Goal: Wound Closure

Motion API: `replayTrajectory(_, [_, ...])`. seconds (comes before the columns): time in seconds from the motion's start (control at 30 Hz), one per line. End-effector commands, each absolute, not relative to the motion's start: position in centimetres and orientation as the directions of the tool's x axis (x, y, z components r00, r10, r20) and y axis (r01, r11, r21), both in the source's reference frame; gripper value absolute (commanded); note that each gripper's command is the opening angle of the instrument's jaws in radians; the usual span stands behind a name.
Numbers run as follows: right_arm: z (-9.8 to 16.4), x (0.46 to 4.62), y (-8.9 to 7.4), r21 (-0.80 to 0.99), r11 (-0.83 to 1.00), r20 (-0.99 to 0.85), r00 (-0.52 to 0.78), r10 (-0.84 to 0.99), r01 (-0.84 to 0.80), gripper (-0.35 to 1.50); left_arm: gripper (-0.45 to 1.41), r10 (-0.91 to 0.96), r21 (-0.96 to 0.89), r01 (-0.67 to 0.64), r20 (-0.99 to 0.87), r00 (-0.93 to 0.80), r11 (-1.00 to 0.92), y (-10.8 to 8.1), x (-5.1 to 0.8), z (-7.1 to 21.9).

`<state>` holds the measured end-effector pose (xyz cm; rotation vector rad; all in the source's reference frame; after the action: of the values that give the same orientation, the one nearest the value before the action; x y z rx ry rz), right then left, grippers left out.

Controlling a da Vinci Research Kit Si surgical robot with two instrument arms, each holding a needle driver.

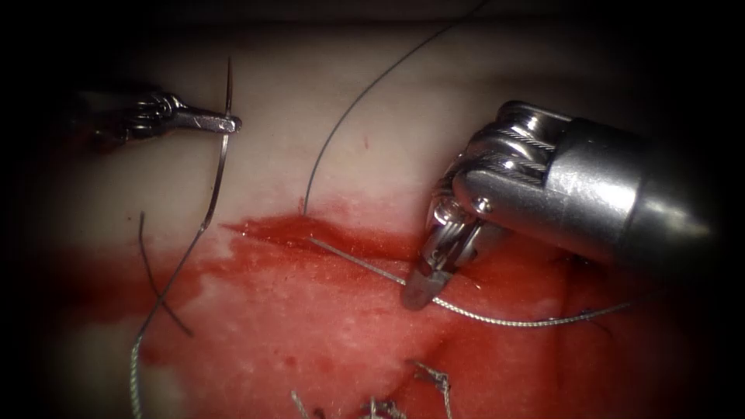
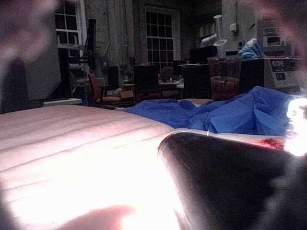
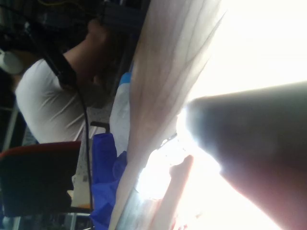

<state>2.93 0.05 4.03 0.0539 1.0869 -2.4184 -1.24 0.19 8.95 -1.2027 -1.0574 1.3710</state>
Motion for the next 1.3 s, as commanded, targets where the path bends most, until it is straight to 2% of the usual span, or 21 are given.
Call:
replayTrajectory(0.03, [4.0, 2.71, 0.2, -0.688, -0.555, -0.238, -0.868, -0.436, 0.468, -0.35, -0.45, 0.990, -0.982, -0.124, -0.139, -0.015, -0.139, 0.3, -1.25, 8.9])
replayTrajectory(0.13, [4.0, 2.25, 0.2, -0.673, -0.542, -0.263, -0.848, -0.460, 0.503, -0.35, -0.45, 0.990, -0.982, -0.124, -0.138, -0.015, -0.139, 0.3, -1.26, 8.9])
replayTrajectory(0.17, [4.0, 1.81, 0.3, -0.654, -0.529, -0.288, -0.825, -0.486, 0.540, -0.35, -0.45, 0.990, -0.982, -0.124, -0.139, -0.015, -0.139, 0.3, -1.26, 8.9])
replayTrajectory(0.2, [4.0, 1.81, 0.3, -0.654, -0.529, -0.288, -0.825, -0.486, 0.540, -0.35, -0.45, 0.990, -0.982, -0.124, -0.139, -0.015, -0.139, 0.3, -1.26, 8.9])
replayTrajectory(0.23, [4.0, 1.51, 0.3, -0.634, -0.519, -0.311, -0.803, -0.508, 0.574, -0.35, -0.45, 0.990, -0.982, -0.124, -0.139, -0.015, -0.139, 0.3, -1.26, 8.9])
replayTrajectory(0.27, [4.0, 1.51, 0.3, -0.634, -0.519, -0.311, -0.803, -0.508, 0.574, -0.35, -0.45, 0.990, -0.982, -0.124, -0.139, -0.015, -0.139, 0.3, -1.26, 8.9])
replayTrajectory(0.3, [4.0, 1.11, 0.3, -0.599, -0.497, -0.353, -0.764, -0.540, 0.628, -0.35, -0.45, 0.990, -0.982, -0.124, -0.139, -0.015, -0.139, 0.3, -1.26, 8.9])
replayTrajectory(0.47, [4.0, 0.29, 0.3, -0.502, -0.441, -0.464, -0.662, -0.588, 0.744, -0.35, -0.45, 0.990, -0.982, -0.124, -0.139, -0.015, -0.139, 0.3, -1.26, 8.9])
replayTrajectory(0.5, [4.0, -0.06, 0.2, -0.464, -0.423, -0.505, -0.625, -0.596, 0.778, -0.35, -0.45, 0.990, -0.982, -0.124, -0.139, -0.015, -0.139, 0.3, -1.26, 8.9])
replayTrajectory(0.7, [3.8, -0.71, 0.2, -0.444, -0.413, -0.520, -0.603, -0.604, 0.796, -0.35, -0.45, 0.990, -0.982, -0.127, -0.139, -0.015, -0.140, 0.3, -1.26, 8.9])
replayTrajectory(0.73, [3.7, -0.69, 0.2, -0.448, -0.410, -0.516, -0.604, -0.607, 0.794, -0.35, -0.45, 0.990, -0.982, -0.128, -0.139, -0.015, -0.140, 0.3, -1.27, 8.9])
replayTrajectory(0.77, [3.7, -0.60, 0.3, -0.488, -0.437, -0.464, -0.648, -0.604, 0.756, 0.34, -0.45, 0.990, -0.982, -0.128, -0.139, -0.015, -0.140, 0.3, -1.27, 8.9])
replayTrajectory(0.83, [3.6, -0.48, 0.4, -0.543, -0.490, -0.383, -0.721, -0.577, 0.681, 0.79, -0.45, 0.990, -0.982, -0.127, -0.139, -0.015, -0.140, 0.3, -1.27, 8.9])
replayTrajectory(0.93, [3.4, -0.19, 0.6, -0.561, -0.552, -0.243, -0.760, -0.603, 0.617, 0.99, -0.45, 0.990, -0.982, -0.127, -0.139, -0.015, -0.139, 0.3, -1.27, 8.9])
replayTrajectory(1.03, [3.1, 0.52, 0.9, -0.514, -0.643, -0.015, -0.755, -0.655, 0.568, 0.89, -0.45, 0.990, -0.982, -0.127, -0.139, -0.015, -0.139, 0.3, -1.27, 8.9])
replayTrajectory(1.13, [3.1, 1.09, 1.0, -0.500, -0.705, 0.026, -0.805, -0.593, 0.503, 0.74, -0.45, 0.990, -0.982, -0.128, -0.139, -0.015, -0.139, 0.3, -1.27, 8.9])
replayTrajectory(1.17, [3.1, 1.54, 1.0, -0.500, -0.711, 0.013, -0.817, -0.576, 0.494, 0.73, -0.45, 0.990, -0.982, -0.128, -0.139, -0.015, -0.139, 0.3, -1.27, 8.9])
replayTrajectory(1.2, [3.1, 1.73, 1.0, -0.520, -0.708, -0.003, -0.830, -0.557, 0.478, 0.73, -0.45, 0.990, -0.982, -0.128, -0.139, -0.015, -0.139, 0.3, -1.27, 8.9])
replayTrajectory(1.23, [3.2, 2.17, 1.0, -0.572, -0.661, -0.075, -0.834, -0.547, 0.485, 0.79, -0.45, 0.990, -0.982, -0.128, -0.139, -0.015, -0.139, 0.3, -1.27, 8.9])
replayTrajectory(1.27, [3.3, 2.35, 1.0, -0.599, -0.638, -0.096, -0.834, -0.543, 0.484, 0.79, -0.45, 0.990, -0.982, -0.127, -0.139, -0.015, -0.139, 0.3, -1.27, 8.9])
replayTrajectory(1.3, [3.3, 2.52, 1.0, -0.631, -0.613, -0.116, -0.839, -0.531, 0.475, 0.91, -0.45, 0.990, -0.982, -0.127, -0.139, -0.016, -0.139, 0.3, -1.26, 8.9])
